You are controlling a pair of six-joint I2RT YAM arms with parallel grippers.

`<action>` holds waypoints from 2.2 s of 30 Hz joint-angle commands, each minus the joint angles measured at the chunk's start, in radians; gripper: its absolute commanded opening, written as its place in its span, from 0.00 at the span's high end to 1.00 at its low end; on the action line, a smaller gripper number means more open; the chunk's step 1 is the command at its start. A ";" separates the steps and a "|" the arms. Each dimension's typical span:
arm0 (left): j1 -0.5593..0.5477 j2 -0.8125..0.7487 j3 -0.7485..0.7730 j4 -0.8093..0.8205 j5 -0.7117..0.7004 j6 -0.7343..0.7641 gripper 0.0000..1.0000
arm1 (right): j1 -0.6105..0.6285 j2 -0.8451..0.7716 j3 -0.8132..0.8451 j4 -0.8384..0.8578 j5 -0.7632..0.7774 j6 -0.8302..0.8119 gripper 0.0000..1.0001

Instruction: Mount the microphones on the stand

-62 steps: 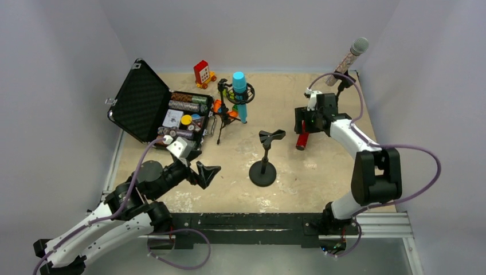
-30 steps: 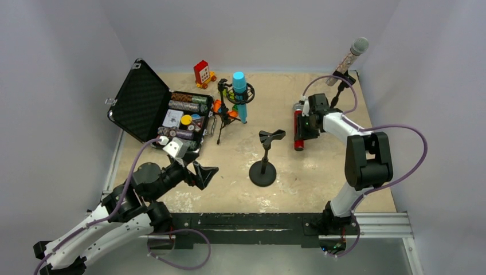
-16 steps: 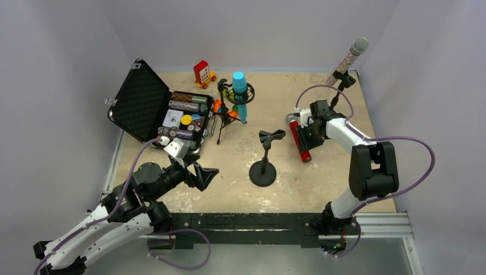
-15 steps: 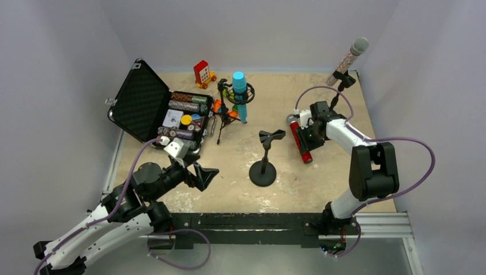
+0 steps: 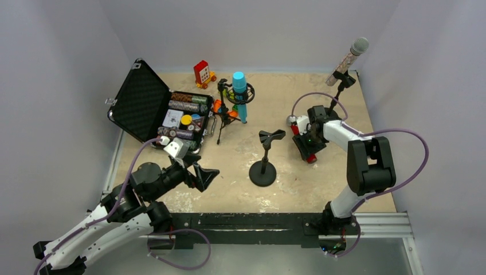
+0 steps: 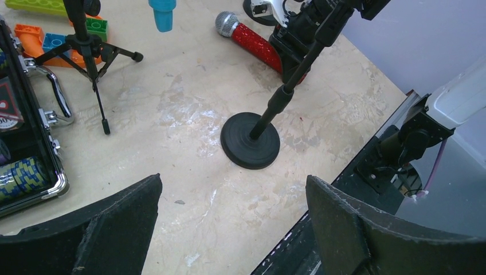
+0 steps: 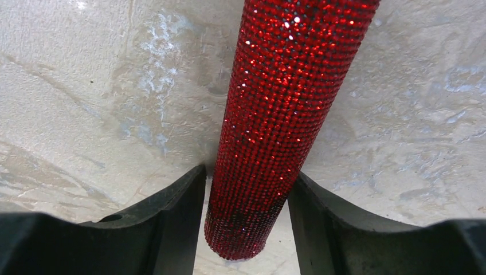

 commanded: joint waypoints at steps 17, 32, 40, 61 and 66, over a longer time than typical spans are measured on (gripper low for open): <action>0.004 0.083 0.107 0.146 0.302 0.166 0.02 | -0.111 -0.333 0.056 -0.124 -0.314 -0.053 1.00; 0.004 0.457 0.468 0.086 0.564 0.562 0.01 | -0.236 -0.615 0.334 -0.353 -0.996 -0.410 1.00; 0.002 0.665 0.574 0.141 0.575 0.652 0.01 | -0.207 -0.466 0.489 -0.753 -1.257 -0.965 1.00; 0.004 0.856 0.490 0.527 0.453 0.636 0.01 | -0.195 -0.379 0.418 -0.856 -1.387 -1.194 1.00; 0.004 0.870 0.434 0.587 0.468 0.591 0.03 | -0.195 -0.375 0.407 -0.858 -1.392 -1.220 1.00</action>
